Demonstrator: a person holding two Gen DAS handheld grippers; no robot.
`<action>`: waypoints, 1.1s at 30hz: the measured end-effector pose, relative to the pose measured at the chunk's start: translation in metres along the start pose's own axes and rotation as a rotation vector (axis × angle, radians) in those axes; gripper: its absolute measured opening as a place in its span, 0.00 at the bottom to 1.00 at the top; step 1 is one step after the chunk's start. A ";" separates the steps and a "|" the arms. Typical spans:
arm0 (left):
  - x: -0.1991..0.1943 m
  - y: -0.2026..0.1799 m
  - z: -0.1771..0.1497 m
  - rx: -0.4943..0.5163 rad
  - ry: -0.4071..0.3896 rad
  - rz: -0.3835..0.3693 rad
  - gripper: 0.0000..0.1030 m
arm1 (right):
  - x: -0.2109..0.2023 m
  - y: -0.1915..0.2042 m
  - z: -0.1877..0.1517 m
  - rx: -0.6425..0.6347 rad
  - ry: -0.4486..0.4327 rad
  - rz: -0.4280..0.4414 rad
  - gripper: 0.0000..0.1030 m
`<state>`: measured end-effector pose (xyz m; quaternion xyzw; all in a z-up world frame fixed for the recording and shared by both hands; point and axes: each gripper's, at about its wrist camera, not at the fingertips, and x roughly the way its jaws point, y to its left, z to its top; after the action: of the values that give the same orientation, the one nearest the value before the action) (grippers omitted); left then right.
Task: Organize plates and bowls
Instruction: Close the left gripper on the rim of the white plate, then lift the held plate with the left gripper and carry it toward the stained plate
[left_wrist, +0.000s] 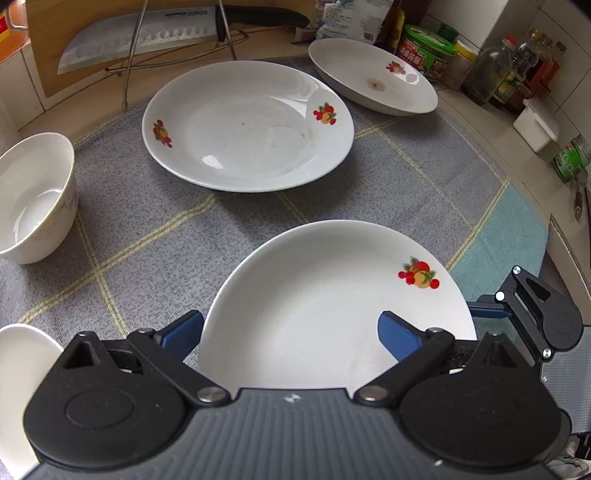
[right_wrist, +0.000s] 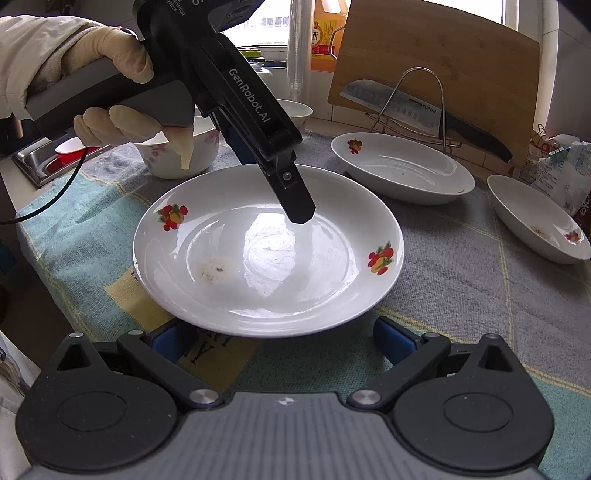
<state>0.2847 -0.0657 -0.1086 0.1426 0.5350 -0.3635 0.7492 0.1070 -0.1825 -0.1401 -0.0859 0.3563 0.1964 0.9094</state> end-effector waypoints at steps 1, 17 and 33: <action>0.001 0.000 0.001 0.004 0.012 -0.009 0.92 | 0.000 0.000 0.000 -0.003 -0.002 0.004 1.00; 0.011 0.009 0.014 0.072 0.116 -0.066 0.81 | 0.005 -0.003 0.003 -0.070 -0.017 0.057 1.00; 0.014 0.004 0.017 0.101 0.164 -0.061 0.80 | 0.008 -0.001 0.009 -0.070 0.006 0.073 1.00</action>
<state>0.3019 -0.0792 -0.1157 0.1930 0.5797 -0.3998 0.6832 0.1178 -0.1785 -0.1388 -0.1054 0.3549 0.2413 0.8971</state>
